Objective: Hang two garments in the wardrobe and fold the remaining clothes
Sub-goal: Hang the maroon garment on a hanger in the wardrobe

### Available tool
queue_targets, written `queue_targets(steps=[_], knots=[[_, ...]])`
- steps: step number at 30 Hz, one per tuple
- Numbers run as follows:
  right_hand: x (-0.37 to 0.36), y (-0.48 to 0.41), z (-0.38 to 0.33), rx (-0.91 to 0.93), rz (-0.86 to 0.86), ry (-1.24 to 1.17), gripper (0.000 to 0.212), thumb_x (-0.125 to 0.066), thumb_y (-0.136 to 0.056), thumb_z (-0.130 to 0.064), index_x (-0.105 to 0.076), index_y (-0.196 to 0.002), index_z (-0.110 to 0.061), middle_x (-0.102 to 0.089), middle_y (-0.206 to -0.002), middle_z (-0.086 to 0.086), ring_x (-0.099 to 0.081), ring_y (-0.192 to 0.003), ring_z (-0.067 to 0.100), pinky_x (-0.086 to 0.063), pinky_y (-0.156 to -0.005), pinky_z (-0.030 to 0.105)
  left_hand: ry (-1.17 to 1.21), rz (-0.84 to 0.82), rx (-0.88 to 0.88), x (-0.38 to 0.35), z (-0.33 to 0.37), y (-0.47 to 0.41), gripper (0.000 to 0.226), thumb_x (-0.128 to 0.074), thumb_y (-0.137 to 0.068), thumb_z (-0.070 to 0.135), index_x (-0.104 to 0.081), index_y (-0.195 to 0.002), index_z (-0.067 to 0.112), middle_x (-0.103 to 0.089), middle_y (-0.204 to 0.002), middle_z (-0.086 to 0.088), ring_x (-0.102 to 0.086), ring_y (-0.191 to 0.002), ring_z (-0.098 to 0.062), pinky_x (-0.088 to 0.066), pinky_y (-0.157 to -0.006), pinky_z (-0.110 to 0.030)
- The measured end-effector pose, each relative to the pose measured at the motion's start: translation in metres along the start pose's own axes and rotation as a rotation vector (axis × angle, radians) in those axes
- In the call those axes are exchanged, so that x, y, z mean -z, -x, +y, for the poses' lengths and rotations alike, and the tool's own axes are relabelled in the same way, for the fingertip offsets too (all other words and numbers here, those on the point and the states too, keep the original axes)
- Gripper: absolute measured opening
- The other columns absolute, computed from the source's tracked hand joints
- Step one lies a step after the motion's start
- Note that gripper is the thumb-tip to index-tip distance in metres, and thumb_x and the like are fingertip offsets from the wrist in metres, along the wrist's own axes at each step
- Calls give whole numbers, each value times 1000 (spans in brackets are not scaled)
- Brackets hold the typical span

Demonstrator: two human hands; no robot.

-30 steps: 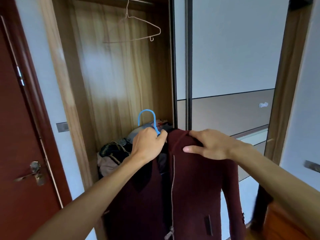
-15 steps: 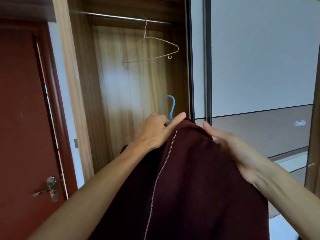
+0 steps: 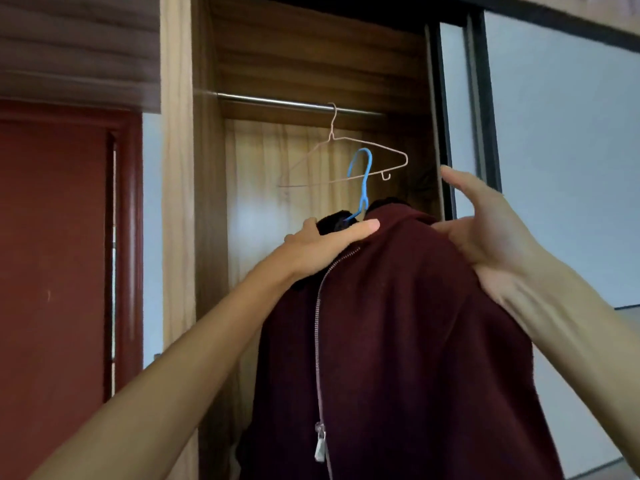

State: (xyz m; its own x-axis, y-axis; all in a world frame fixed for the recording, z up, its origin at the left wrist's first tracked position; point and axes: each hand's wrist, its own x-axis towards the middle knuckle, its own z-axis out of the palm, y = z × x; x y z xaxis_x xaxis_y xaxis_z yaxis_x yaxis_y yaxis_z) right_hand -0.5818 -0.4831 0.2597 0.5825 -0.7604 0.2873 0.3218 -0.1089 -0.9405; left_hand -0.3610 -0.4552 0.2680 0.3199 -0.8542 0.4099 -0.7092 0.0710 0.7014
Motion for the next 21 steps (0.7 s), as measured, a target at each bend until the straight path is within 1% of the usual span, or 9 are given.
queue_targets(steps=[3, 5, 6, 8, 10, 12, 14, 17, 21], knots=[[-22, -45, -11, 99, 65, 12, 83, -57, -79, -70, -71, -98, 10, -73, -101, 28, -75, -82, 37, -63, -65, 39, 72, 232, -31, -18, -10, -30, 104, -26, -74, 92, -26, -155, 27, -35, -155, -11, -36, -141, -33, -31, -115, -53], [-36, -77, -17, 176, 110, 14, 83, -60, -79, -70, -68, -118, 2, -70, -114, 26, -72, -98, 38, -61, -78, 44, 140, 328, -64, -19, -7, -54, 92, -22, -84, 82, -26, -155, 24, -35, -156, -11, -34, -142, -32, -30, -115, -55], [-42, -92, -18, 214, 121, 5, 79, -61, -80, -70, -67, -122, -3, -71, -113, 24, -73, -98, 37, -62, -76, 43, 185, 352, -67, -15, -5, -68, 89, -23, -85, 79, -28, -154, 23, -37, -155, -10, -35, -141, -32, -30, -115, -55], [-50, -118, -20, 269, 125, -22, 70, -62, -82, -67, -68, -122, -9, -75, -105, 20, -75, -91, 33, -63, -64, 38, 282, 382, -50, -4, 0, -92, 92, -29, -80, 77, -32, -151, 19, -43, -150, -10, -40, -137, -32, -33, -113, -54], [-54, -148, -25, 342, 133, -32, 65, -66, -78, -68, -69, -116, -17, -75, -105, 19, -75, -89, 31, -63, -70, 39, 365, 403, -30, 9, 4, -117, 100, -32, -68, 77, -36, -148, 18, -48, -144, -9, -46, -131, -33, -38, -109, -54], [-58, -178, -30, 388, 149, -6, 86, -73, -55, -77, -68, -120, -21, -71, -116, 17, -74, -95, 30, -59, -87, 45, 449, 414, -60, 22, 4, -149, 105, -40, -57, 78, -45, -143, 18, -56, -136, -9, -55, -122, -34, -45, -103, -56], [-59, -207, -36, 400, 139, -2, 106, -73, -42, -79, -64, -129, -20, -67, -125, 15, -73, -100, 30, -57, -91, 49, 475, 414, -94, 36, -1, -184, 100, -48, -51, 75, -55, -134, 21, -65, -125, -9, -63, -110, -34, -50, -96, -56], [-65, -252, -52, 459, 91, -24, 92, -74, -46, -77, -63, -125, -33, -62, -132, 15, -69, -108, 33, -56, -91, 54, 464, 419, -132, 60, -5, -238, 84, -53, -51, 70, -63, -122, 25, -71, -114, -6, -68, -100, -31, -53, -90, -50], [-79, -317, -77, 525, 104, -42, 116, -72, -34, -83, -55, -136, -29, -63, -129, 10, -68, -106, 31, -53, -97, 49, 401, 512, -210, 91, 4, -279, 91, -51, -47, 71, -63, -124, 24, -71, -115, -4, -68, -102, -28, -52, -95, -49]])
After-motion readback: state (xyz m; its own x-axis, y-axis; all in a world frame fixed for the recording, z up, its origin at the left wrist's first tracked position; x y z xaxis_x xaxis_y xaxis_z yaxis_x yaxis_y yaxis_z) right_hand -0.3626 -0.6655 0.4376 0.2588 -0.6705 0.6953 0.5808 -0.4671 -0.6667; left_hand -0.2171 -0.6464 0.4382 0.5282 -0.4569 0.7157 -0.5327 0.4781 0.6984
